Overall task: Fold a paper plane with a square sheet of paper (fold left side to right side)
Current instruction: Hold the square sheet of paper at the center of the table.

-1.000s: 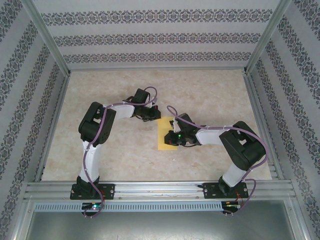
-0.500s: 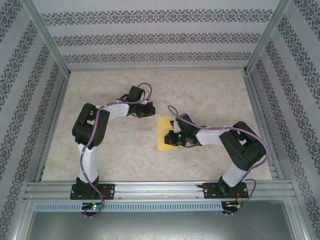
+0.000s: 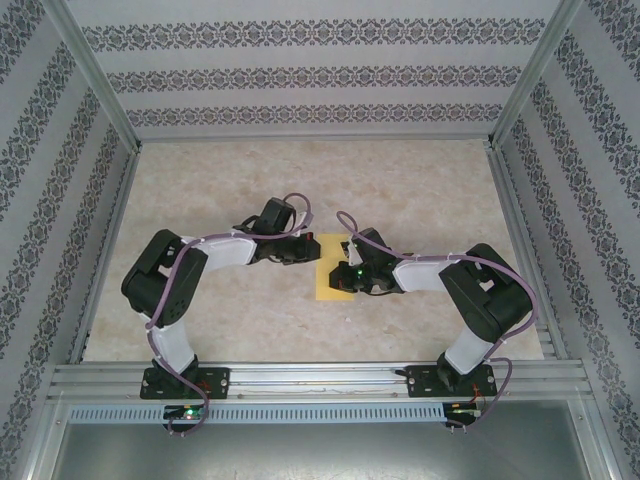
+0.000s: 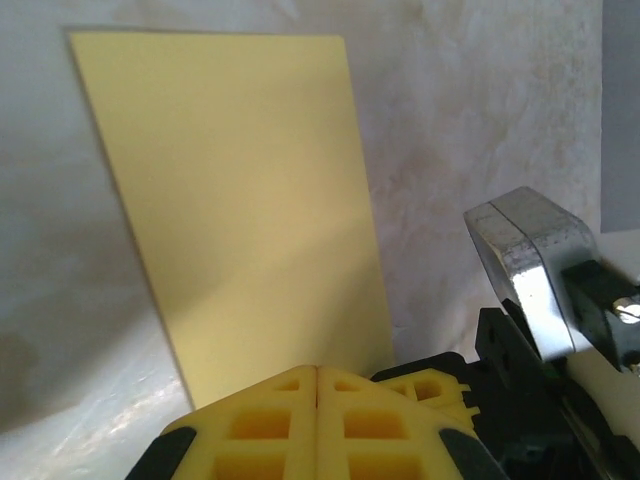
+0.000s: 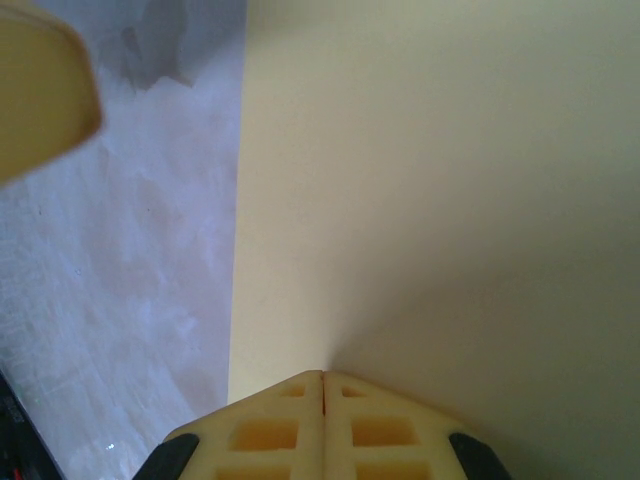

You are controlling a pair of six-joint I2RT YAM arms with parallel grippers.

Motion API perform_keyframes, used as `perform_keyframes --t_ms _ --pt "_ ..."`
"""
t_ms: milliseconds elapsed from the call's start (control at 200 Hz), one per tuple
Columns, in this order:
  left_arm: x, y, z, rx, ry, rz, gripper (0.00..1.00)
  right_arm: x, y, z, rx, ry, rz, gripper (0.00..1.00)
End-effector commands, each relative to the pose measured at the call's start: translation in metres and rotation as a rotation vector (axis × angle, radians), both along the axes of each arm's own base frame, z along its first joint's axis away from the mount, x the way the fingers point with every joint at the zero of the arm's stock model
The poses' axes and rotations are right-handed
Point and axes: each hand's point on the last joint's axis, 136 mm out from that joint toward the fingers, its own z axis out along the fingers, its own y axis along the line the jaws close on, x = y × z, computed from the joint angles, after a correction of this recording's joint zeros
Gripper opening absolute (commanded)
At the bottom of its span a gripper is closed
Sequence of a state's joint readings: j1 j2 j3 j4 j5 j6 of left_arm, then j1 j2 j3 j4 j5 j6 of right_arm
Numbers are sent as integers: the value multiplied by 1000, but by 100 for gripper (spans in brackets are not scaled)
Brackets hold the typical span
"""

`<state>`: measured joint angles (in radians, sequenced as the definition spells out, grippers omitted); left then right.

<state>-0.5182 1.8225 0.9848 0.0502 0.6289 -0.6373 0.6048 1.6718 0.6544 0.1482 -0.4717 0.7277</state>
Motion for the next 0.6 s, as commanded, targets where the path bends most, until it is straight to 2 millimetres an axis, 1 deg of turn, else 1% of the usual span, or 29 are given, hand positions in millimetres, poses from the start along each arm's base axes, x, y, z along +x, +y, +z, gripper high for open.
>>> perform_keyframes --t_ms 0,135,375,445,595 --pt "5 -10 -6 -15 5 -4 0 -31 -25 -37 -128 139 -9 0" --pt "7 -4 -21 49 11 6 0 -31 -23 -36 -120 140 -4 0" --pt "-1 6 -40 107 43 4 0 -27 -14 -24 -82 132 11 0" --pt "-5 11 -46 138 52 8 0 -23 -10 -16 -59 120 16 0" --pt "-16 19 -57 178 74 10 0 -10 -1 13 7 69 18 8"
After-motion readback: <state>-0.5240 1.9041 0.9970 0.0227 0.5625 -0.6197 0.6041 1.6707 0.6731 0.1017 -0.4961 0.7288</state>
